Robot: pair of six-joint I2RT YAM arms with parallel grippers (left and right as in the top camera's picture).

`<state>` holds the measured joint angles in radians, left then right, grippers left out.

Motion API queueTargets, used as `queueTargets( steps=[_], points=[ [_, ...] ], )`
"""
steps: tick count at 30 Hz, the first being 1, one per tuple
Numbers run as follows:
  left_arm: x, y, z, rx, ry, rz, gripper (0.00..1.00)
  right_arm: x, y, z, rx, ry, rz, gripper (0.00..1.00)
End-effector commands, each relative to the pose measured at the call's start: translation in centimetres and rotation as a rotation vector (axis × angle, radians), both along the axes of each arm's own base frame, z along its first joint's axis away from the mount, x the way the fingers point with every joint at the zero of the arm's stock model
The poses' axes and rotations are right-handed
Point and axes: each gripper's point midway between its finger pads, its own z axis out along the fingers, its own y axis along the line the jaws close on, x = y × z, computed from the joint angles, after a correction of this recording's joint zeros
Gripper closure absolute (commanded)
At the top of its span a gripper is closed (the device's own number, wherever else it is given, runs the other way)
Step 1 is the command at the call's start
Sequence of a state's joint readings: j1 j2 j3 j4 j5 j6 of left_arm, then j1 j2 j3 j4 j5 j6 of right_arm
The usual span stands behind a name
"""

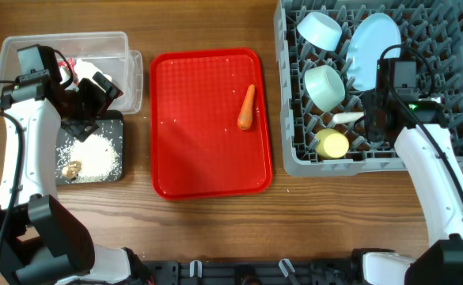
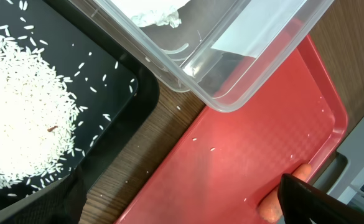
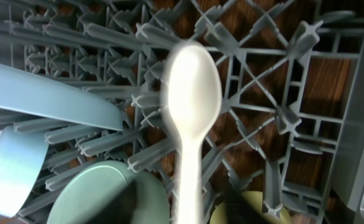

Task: Sort waste into correct bins and load items into the dishwasher rack
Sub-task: 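Carry the white spoon with the right gripper and lay it in the rack, then reach the left gripper to the carrot on the red tray and grasp it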

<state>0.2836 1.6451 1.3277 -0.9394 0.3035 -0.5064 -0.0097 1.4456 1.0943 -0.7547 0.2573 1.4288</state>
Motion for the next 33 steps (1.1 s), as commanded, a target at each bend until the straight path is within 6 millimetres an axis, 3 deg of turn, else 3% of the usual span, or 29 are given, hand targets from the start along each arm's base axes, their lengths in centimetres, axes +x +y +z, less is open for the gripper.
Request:
queueTargets(
  steps=[1,4,6,8,11,12,14,17,18,21,23,25,27,29,31,33],
  points=[
    [0.2,0.3,0.9,0.014,-0.024,0.003,0.0,-0.5,-0.7,-0.9,-0.034,0.037,-0.027,0.0],
    [0.2,0.3,0.9,0.014,-0.024,0.003,0.0,-0.3,-0.2,-1.0,-0.062,0.069,0.112,0.0],
    [0.2,0.3,0.9,0.014,-0.024,0.003,0.0,0.2,0.5,0.1,-0.118,0.074,0.308,0.01],
    [0.2,0.4,0.9,0.014,-0.024,0.003,0.0,1.2,1.3,2.8,-0.201,0.019,0.509,0.04],
    [0.2,0.4,0.9,0.014,-0.024,0.003,0.0,2.8,5.6,9.8,-0.307,-0.225,0.907,0.0],
    [0.2,0.3,0.9,0.014,-0.024,0.003,0.0,2.6,6.8,11.8,-0.324,-0.287,0.962,0.0],
    [0.2,0.3,0.9,0.014,-0.024,0.003,0.0,1.7,9.5,13.8,-0.339,-0.344,1.034,0.0],
    [0.2,0.4,0.9,0.014,-0.024,0.003,0.0,-0.6,13.4,11.8,-0.309,-0.264,1.201,0.0],
    [0.2,0.4,0.9,0.014,-0.024,0.003,0.0,-1.2,13.7,11.0,-0.312,-0.218,1.219,0.0],
    [0.2,0.4,0.9,0.014,-0.024,0.003,0.0,-2.2,13.2,10.9,-0.32,-0.183,1.209,0.0],
    [2.4,3.1,1.6,0.154,-0.112,0.048,0.0,-3.0,11.9,12.6,-0.365,-0.209,1.142,0.0],
    [3.0,2.1,2.0,0.098,-0.142,0.034,0.0,-4.1,10.7,13.9,-0.418,-0.222,1.099,0.0],
    [2.5,1.9,1.7,0.089,-0.125,0.023,0.0,-6.8,8.4,16.7,-0.512,-0.267,1.014,0.0],
    [2.5,1.9,1.7,0.091,-0.121,0.023,0.0,-8.3,7.2,17.9,-0.552,-0.287,0.973,0.0],
    [3.9,-2.0,3.4,-0.04,-0.254,-0.179,0.04,-10.2,6.7,18.6,-0.559,-0.31,0.961,0.0],
    [5.1,-7.1,4.3,-0.047,-0.33,-0.346,0.08,-11.9,6.3,17.9,-0.531,-0.279,0.953,0.0]
  ],
)
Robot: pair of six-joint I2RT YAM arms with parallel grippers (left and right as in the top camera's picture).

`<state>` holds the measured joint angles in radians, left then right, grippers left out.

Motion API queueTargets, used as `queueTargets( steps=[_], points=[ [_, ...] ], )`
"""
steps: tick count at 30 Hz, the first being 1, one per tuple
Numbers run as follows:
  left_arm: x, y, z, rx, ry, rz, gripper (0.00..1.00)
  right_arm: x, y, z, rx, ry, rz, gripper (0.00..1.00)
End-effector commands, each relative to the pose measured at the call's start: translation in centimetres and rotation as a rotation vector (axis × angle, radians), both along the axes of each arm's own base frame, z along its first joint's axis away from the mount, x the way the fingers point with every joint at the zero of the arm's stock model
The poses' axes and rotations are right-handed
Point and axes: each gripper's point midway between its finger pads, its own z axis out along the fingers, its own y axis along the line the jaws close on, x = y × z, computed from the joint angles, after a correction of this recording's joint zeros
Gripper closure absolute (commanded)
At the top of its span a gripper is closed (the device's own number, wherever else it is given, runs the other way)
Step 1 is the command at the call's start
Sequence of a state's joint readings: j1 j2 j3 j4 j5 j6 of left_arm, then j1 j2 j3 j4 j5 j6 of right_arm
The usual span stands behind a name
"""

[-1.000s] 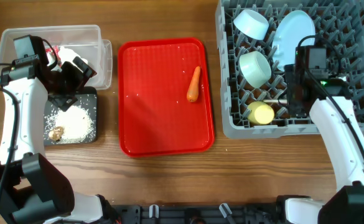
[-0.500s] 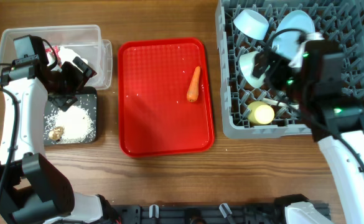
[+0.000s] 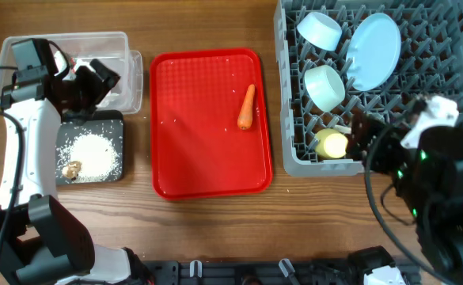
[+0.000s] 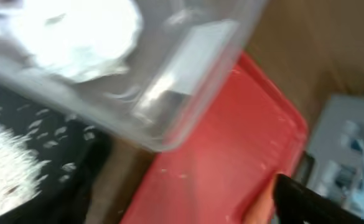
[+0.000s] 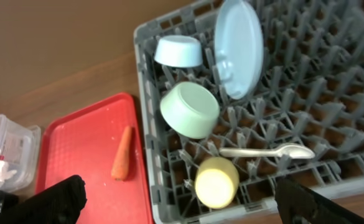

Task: Sort waste into correct bins and load items into the dishwasher rack
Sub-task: 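Reach the left gripper to the carrot on the red tray and grasp it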

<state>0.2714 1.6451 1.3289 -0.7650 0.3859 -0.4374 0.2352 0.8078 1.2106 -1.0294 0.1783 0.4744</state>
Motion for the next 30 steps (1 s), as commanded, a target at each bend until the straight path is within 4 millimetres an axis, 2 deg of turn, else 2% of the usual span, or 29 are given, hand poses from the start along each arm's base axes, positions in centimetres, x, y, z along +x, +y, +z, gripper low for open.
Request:
queueTargets(
  steps=[1,2,3,5,6,7,9,12,21,26,28,29,30],
  points=[
    [1.5,-8.2,2.2,0.008,-0.134,-0.286,0.07,-1.4,-1.0,-0.5,-0.01,0.028,-0.047,0.0],
    [2.1,-11.8,1.9,0.142,-0.154,-0.355,0.01,-1.9,-1.1,-1.1,-0.018,0.06,-0.047,0.0],
    [2.2,-18.1,1.5,0.391,-0.229,-0.515,0.01,-2.2,-1.2,-1.5,-0.023,0.083,-0.048,0.0],
    [1.4,-22.7,0.2,0.544,-0.263,-0.634,0.0,-2.5,-1.3,-1.8,-0.022,0.099,-0.052,0.0],
    [0.9,-24.8,-1.0,0.584,-0.263,-0.697,0.0,-2.5,-1.3,-1.9,-0.023,0.103,-0.051,0.0],
    [0.1,-27.4,-3.0,0.598,-0.256,-0.786,0.0,-2.6,-1.3,-2.0,-0.023,0.106,-0.051,0.0],
    [-0.4,-29.5,-5.9,0.606,-0.23,-0.846,0.01,-2.6,-1.2,-2.0,-0.019,0.108,-0.045,0.0],
    [-0.6,-29.7,-9.4,0.618,-0.164,-0.874,0.01,-2.8,-1.2,-2.2,-0.02,0.12,-0.047,0.0],
    [0.6,-30.6,-14.2,0.622,-0.153,-0.894,0.01,-3.0,-1.3,-2.4,-0.013,0.133,-0.056,0.0],
    [1.8,-29.6,-14.0,0.6,-0.116,-0.881,0.05,-3.0,-1.3,-2.4,-0.005,0.133,-0.061,0.0],
    [2.0,-28.9,-14.7,0.59,-0.052,-0.888,0.11,-3.0,-1.1,-2.5,-0.001,0.134,-0.056,0.0],
    [1.8,-28.9,-14.6,0.591,-0.04,-0.891,0.18,-3.0,-1.1,-2.5,-0.001,0.134,-0.056,0.0],
    [1.5,-28.8,-14.7,0.592,-0.025,-0.894,0.4,-3.0,-1.1,-2.5,-0.001,0.134,-0.056,0.0]
  ],
)
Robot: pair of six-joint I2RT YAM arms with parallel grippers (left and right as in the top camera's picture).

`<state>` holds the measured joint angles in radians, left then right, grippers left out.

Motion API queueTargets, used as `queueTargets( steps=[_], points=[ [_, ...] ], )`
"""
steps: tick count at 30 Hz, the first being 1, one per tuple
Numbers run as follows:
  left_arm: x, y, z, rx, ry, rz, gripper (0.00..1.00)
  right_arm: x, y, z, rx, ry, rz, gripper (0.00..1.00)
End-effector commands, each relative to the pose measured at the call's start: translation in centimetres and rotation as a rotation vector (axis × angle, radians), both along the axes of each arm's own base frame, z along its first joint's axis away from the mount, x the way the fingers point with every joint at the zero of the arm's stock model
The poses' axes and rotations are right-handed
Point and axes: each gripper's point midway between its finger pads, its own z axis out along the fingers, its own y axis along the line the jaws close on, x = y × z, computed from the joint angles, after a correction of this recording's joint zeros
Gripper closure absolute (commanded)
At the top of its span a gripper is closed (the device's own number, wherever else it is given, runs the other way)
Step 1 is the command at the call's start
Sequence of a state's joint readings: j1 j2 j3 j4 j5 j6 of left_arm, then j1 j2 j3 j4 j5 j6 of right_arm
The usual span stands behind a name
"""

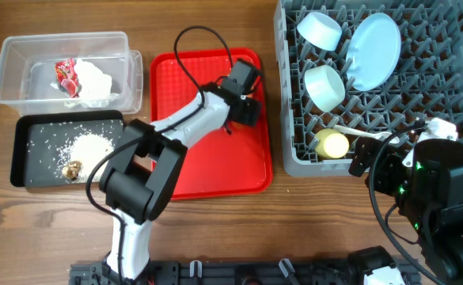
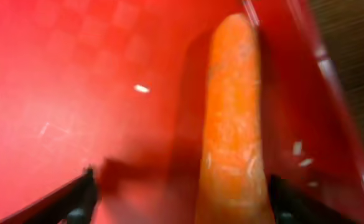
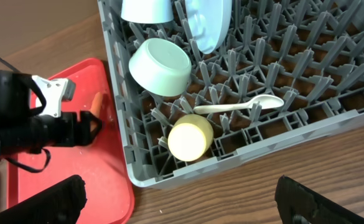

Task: Sort waste into correct bins and load items into the dishwasher rack
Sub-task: 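Reach the left gripper to the carrot on the red tray and grasp it, then carry the carrot with the left gripper and drop it on the black tray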

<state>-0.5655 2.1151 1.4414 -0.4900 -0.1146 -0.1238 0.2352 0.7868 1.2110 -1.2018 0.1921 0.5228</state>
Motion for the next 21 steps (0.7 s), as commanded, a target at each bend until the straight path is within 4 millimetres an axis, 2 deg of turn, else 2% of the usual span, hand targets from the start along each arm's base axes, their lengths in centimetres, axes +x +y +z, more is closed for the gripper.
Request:
queueTargets(
  steps=[1,2,3,6,9,11,14,15,17,19,21],
  points=[
    [-0.3,-0.1,-0.5,0.009,0.041,-0.008,0.52,0.0,-0.2,0.3,0.004,-0.011,-0.015,0.0],
    [-0.8,-0.1,-0.6,0.019,0.057,-0.013,0.75,-0.1,-0.2,0.3,0.004,-0.01,-0.015,0.0],
    [-1.5,-0.3,-0.8,0.03,0.075,-0.023,0.79,-0.1,-0.2,0.2,0.004,-0.009,-0.015,0.0],
    [-3.3,-0.6,-1.2,0.064,0.124,-0.048,0.83,-0.2,-0.2,0.1,0.001,0.0,-0.015,0.0],
    [-3.8,0.4,-0.9,0.055,0.156,0.054,0.85,-0.2,-0.2,0.1,0.004,0.0,-0.013,0.0],
    [-3.6,1.1,0.5,0.036,0.161,0.129,0.87,-0.2,-0.2,0.1,0.004,-0.003,-0.012,0.0],
    [-2.8,3.5,6.2,0.012,0.14,0.253,0.96,0.0,-0.1,0.3,0.007,-0.013,-0.012,0.0],
    [-2.2,5.5,9.1,0.016,0.102,0.294,0.96,0.1,0.0,0.4,0.012,-0.018,-0.007,0.0],
    [-1.8,8.8,13.2,-0.016,0.057,0.374,0.96,0.2,0.1,0.5,0.015,-0.024,-0.001,0.0],
    [-1.8,14.2,16.8,-0.075,0.011,0.564,0.96,0.3,0.2,0.6,0.016,-0.03,-0.001,0.0],
    [-2.0,20.7,19.2,-0.136,-0.027,0.802,0.96,0.4,0.3,0.8,0.022,-0.037,0.004,0.0]
  ],
)
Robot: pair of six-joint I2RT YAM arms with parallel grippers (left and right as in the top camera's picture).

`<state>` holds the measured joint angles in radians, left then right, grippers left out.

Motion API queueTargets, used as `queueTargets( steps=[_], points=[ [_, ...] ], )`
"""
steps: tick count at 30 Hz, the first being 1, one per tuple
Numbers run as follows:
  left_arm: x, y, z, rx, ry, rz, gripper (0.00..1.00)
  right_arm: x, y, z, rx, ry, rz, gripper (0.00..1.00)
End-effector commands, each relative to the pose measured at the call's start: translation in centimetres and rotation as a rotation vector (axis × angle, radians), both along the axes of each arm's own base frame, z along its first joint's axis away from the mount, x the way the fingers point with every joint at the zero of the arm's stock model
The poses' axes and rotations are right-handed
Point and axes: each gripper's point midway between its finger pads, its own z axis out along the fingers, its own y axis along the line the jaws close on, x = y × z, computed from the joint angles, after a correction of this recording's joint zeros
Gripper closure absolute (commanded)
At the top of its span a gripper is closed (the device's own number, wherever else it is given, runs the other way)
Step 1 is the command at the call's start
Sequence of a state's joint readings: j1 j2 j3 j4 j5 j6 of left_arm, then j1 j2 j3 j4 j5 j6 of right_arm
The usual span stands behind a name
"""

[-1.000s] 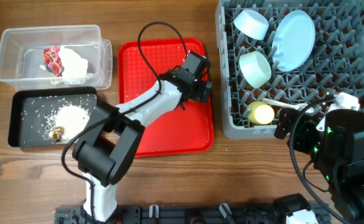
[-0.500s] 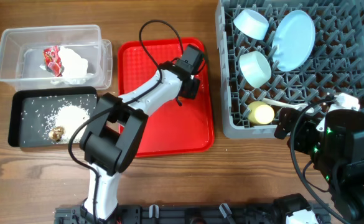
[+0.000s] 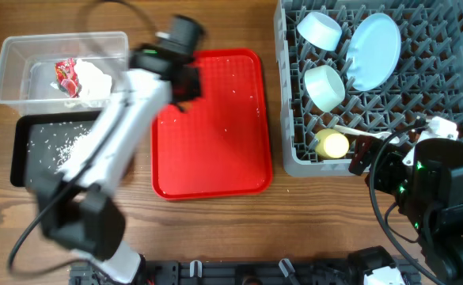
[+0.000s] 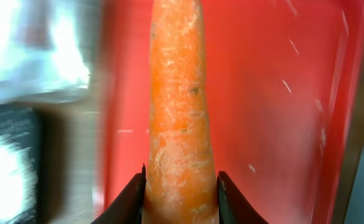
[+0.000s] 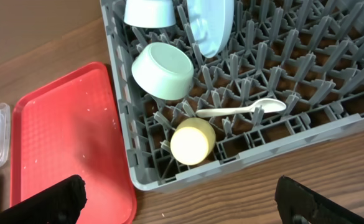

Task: Sort waste into correct bins and load items into the dishwasher rack
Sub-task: 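Carry the carrot with the left gripper and drop it on the black tray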

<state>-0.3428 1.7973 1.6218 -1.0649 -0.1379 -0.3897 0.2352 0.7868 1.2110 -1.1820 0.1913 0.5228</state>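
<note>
An orange carrot (image 4: 182, 106) is clamped between the fingers of my left gripper (image 4: 182, 194), held above the left part of the red tray (image 4: 275, 124). In the overhead view the left gripper (image 3: 185, 85) hovers at the tray's (image 3: 215, 150) upper left corner; the arm is blurred and hides the carrot. My right gripper (image 5: 191, 202) is open and empty over the table in front of the grey dishwasher rack (image 5: 281, 152). The rack holds a white spoon (image 5: 241, 110), a yellow cup (image 5: 193, 141), a green bowl (image 5: 163, 70), a pale blue plate (image 5: 210, 25) and a white bowl (image 5: 147, 11).
A clear plastic bin (image 3: 25, 59) with wrappers and tissue stands at the far left. In front of it lies a black tray (image 3: 25, 150) with spilled rice. Stray rice grains dot the red tray. The right arm (image 3: 437, 190) sits at the lower right.
My left gripper, then open around the carrot on the tray's right side, is now shut on it and holds it over the tray's upper left corner. The right arm has not moved.
First my right gripper held the spoon in the rack while the left hung over the bins. Then the spoon lay in the rack and the right arm was back at the table's front. The left gripper then straddled the carrot and now holds it near the bins.
</note>
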Motion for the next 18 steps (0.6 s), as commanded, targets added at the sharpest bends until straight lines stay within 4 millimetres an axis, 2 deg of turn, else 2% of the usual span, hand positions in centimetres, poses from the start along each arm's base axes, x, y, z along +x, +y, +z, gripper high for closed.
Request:
queueTargets(
  steps=[1,2,3,4,6,7,9,14,17,18],
  points=[
    [-0.1,12.0,4.9,-0.071,-0.106,0.487,0.96,0.2,0.4,0.5,0.023,-0.022,0.015,0.0],
    [-1.2,16.3,4.7,-0.086,-0.09,0.666,0.96,0.5,0.6,0.7,0.028,-0.033,0.024,0.0],
    [-1.9,18.3,4.5,-0.094,-0.078,0.763,0.96,0.7,0.9,0.9,0.027,-0.042,0.038,0.0],
    [-4.0,22.8,3.6,-0.116,-0.044,1.0,0.96,1.1,1.5,1.2,0.035,-0.055,0.077,0.0],
    [-7.0,26.6,2.1,-0.143,-0.002,1.264,0.96,1.9,2.5,1.5,0.051,-0.069,0.124,0.0],
    [-8.4,27.7,1.0,-0.155,0.022,1.372,0.96,2.3,3.1,1.4,0.07,-0.062,0.147,0.0],
    [-9.4,28.4,-0.8,-0.157,0.043,1.444,0.96,3.0,3.7,0.8,0.083,-0.039,0.164,0.0],
    [-8.6,27.9,-8.4,-0.21,-0.004,1.426,0.96,5.9,6.0,-2.2,0.053,0.075,0.301,0.0],
    [-8.9,27.6,-11.8,-0.228,-0.043,1.423,0.96,7.7,9.1,-4.4,0.111,0.148,0.433,0.01],
    [-9.0,27.6,-12.5,-0.231,-0.053,1.423,0.96,8.0,9.8,-4.6,0.119,0.146,0.47,0.0]
  ],
)
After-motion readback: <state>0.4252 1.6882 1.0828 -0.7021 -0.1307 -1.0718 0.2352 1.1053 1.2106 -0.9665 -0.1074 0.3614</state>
